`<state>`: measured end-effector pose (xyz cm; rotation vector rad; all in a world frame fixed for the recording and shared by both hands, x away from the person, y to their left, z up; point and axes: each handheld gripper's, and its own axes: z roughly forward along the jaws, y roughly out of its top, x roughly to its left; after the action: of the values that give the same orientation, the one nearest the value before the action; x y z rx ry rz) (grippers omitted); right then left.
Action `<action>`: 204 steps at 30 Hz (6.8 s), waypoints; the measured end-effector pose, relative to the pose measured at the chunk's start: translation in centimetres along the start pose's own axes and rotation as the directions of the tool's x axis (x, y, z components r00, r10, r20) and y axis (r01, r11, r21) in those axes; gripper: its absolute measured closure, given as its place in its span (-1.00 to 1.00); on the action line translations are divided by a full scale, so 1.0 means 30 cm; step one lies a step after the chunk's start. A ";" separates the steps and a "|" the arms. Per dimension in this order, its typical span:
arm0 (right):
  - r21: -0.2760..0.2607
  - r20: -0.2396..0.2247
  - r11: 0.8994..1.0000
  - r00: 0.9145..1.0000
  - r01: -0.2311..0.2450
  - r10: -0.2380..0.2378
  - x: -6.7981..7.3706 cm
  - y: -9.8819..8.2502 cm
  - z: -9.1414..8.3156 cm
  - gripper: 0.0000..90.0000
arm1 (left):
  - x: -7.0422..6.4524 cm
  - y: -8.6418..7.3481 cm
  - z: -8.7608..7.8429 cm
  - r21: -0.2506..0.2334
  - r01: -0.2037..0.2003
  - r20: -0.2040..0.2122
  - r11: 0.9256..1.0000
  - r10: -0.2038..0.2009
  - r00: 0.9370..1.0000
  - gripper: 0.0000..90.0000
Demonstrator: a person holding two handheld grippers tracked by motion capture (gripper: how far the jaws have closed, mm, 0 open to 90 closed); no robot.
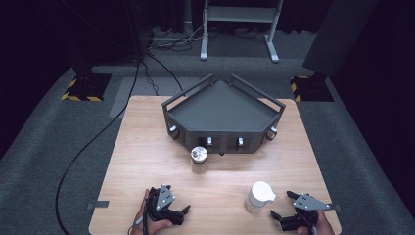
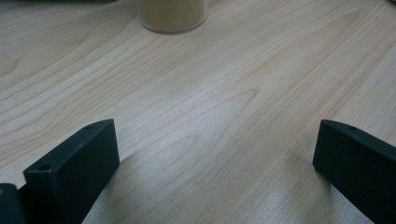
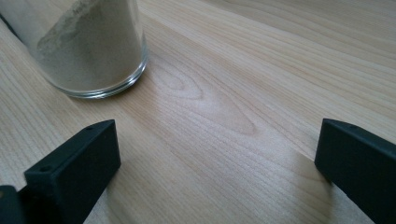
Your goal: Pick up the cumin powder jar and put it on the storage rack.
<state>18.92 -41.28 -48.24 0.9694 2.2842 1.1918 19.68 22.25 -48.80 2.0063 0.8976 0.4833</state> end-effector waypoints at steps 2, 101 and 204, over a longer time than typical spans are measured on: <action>0.000 0.000 1.000 1.000 0.000 0.000 0.000 0.000 0.000 -1.00 | -0.002 0.004 -0.001 0.005 0.002 -0.003 1.000 -0.002 1.000 -0.99; 0.000 0.000 1.000 1.000 0.001 -0.001 0.000 -0.001 -0.001 -1.00 | 0.070 0.323 0.209 -0.118 0.053 0.014 0.992 -0.052 0.999 -0.98; 0.000 -0.001 1.000 1.000 0.002 -0.002 0.000 -0.001 -0.002 -1.00 | 0.105 0.754 0.028 -0.150 0.052 -0.004 0.987 -0.053 0.999 -0.28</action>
<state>18.87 -41.33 -48.24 0.9665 2.2854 1.1925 31.60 15.78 -30.42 1.8411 0.8894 0.5142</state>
